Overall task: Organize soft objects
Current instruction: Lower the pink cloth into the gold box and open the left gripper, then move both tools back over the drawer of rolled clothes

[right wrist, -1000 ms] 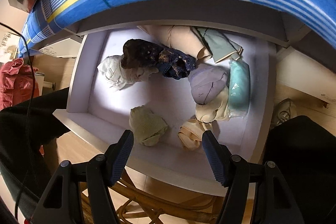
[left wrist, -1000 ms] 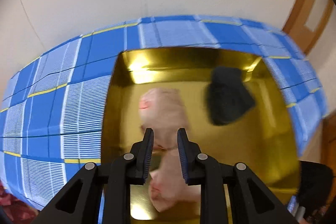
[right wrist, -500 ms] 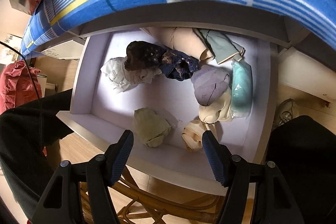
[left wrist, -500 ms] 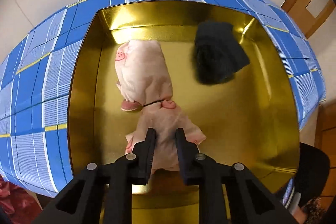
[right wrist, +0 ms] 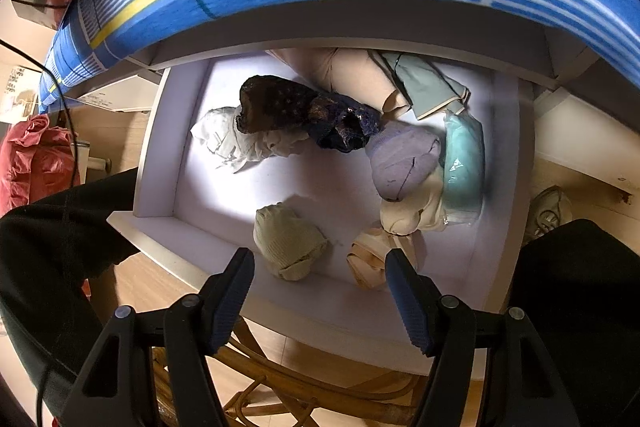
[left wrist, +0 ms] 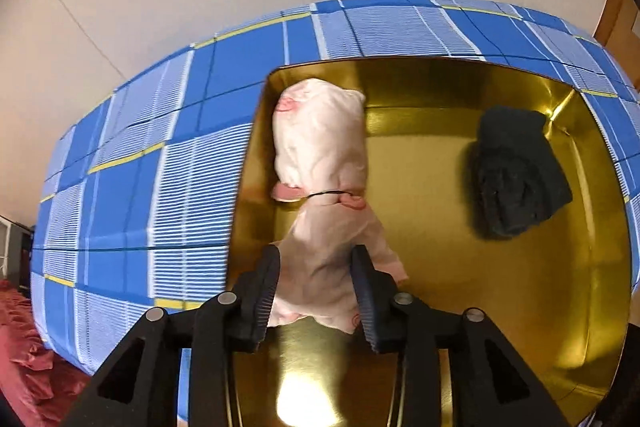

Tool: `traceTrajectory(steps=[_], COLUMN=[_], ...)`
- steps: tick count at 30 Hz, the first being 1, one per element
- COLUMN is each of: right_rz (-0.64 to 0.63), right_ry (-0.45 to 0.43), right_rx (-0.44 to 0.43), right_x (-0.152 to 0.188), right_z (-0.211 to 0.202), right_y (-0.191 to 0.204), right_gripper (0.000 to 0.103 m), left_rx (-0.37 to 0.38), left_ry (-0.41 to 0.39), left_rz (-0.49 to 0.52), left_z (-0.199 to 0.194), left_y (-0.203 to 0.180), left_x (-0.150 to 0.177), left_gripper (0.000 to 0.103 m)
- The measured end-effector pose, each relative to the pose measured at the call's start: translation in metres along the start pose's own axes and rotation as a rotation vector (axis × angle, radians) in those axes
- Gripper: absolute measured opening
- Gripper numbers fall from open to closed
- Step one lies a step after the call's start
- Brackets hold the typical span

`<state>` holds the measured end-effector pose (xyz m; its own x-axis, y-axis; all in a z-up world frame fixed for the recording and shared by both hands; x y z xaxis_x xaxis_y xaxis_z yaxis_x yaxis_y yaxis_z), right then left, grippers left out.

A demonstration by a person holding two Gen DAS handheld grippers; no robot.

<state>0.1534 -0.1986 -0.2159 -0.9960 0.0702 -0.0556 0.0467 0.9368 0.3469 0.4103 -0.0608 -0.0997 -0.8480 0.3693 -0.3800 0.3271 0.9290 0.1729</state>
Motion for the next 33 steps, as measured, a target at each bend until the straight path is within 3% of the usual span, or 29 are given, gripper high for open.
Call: traceTrajectory(steps=[11, 23, 29, 33], right_rz=[-0.013, -0.015, -0.009, -0.009], right_ry=[-0.006, -0.002, 0.010, 0.022], right_rx=[0.036, 0.081, 0.107, 0.129], right_x=[0.000, 0.001, 0.002, 0.003], right_z=[0.002, 0.005, 0.009, 0.013], right_y=[-0.003, -0.010, -0.014, -0.017], right_gripper=[0.069, 0.069, 0.069, 0.069], left_rx=[0.210, 0.390, 0.401, 0.414], left_ry=[-0.133, -0.270, -0.173, -0.049], left_rz=[-0.110, -0.052, 0.062, 0.061], left_z=[-0.060, -0.117, -0.090, -0.050], left_y=[0.010, -0.022, -0.062, -0.079], left_x=[0.034, 0.119, 0.182, 0.217], left_gripper=[0.038, 0.038, 0.038, 0.038])
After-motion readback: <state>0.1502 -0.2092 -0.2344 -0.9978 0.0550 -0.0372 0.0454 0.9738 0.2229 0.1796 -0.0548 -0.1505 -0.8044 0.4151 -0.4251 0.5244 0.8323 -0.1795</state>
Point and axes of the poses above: each gripper's, at about its wrist camera, not at the fingertips, and z roughly the way its jaws point, y to its left, x to its underside, the point moved 5 cm from there along z, roughly the way its jaws point, and after that the axes turned 1 degree about -z, right-handed, at the moved point
